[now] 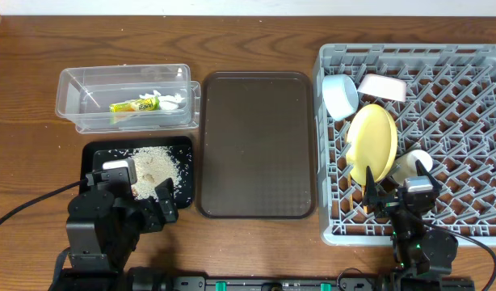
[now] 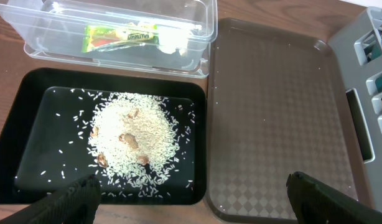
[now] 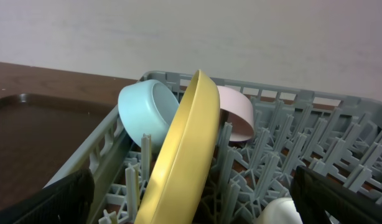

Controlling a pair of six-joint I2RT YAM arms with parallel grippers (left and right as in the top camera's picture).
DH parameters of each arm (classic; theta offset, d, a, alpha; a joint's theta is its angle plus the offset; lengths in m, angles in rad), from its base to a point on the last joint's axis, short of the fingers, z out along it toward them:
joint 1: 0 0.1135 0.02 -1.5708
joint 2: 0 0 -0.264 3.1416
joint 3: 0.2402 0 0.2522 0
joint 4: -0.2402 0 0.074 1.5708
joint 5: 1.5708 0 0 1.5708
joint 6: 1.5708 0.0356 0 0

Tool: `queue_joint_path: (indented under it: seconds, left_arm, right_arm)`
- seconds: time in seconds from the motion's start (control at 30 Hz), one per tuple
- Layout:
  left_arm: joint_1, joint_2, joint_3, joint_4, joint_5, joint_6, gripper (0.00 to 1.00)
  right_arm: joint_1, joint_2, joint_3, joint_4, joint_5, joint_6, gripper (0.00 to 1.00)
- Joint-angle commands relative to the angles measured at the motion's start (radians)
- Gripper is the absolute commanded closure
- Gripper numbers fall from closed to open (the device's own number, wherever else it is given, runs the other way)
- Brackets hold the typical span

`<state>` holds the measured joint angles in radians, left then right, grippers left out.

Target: Sort waste into correct bins and load items into the dishwasher rack

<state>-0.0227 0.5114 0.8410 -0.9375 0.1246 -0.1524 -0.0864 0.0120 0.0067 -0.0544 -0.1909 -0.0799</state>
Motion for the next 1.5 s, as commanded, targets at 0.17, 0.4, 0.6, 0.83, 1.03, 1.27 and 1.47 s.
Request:
queue_joint_path:
  seconds: [0.17, 0.4, 0.6, 0.83, 1.03, 1.27, 1.47]
  left_arm:
    - [0.000, -0.003, -0.006, 0.000, -0.005, 0.010, 0.02]
    - [0.000, -0.003, -0.006, 0.001, -0.005, 0.010, 0.02]
    - [0.007, -0.058, -0.056, 0.015, -0.024, 0.010, 0.02]
    - [0.013, -0.292, -0.392, 0.351, -0.025, 0.010, 0.02]
    - [0.013, -0.476, -0.674, 0.701, -0.031, 0.010, 0.02]
    - [0.013, -0.510, -0.837, 0.980, -0.031, 0.037, 0.02]
    - [0.013, -0.507, -0.837, 0.878, -0.001, 0.040, 0.02]
  right_arm:
    - [0.028, -0.006, -0.001, -0.002, -0.012, 0.015, 0.01]
    - [0.028, -0.006, -0.001, -0.002, -0.012, 0.015, 0.01]
    - [0.028, -0.006, -0.001, -0.002, -0.012, 0.016, 0.01]
    - [0.028, -0.006, -0.001, -0.002, -0.012, 0.015, 0.01]
    - [0.028, -0.006, -0.001, -0.002, -0.012, 0.016, 0.01]
    - [0.028, -0.006, -0.001, -0.002, -0.012, 0.015, 0.01]
    - [0.028, -0.006, -0.001, -0.002, -0.012, 0.015, 0.01]
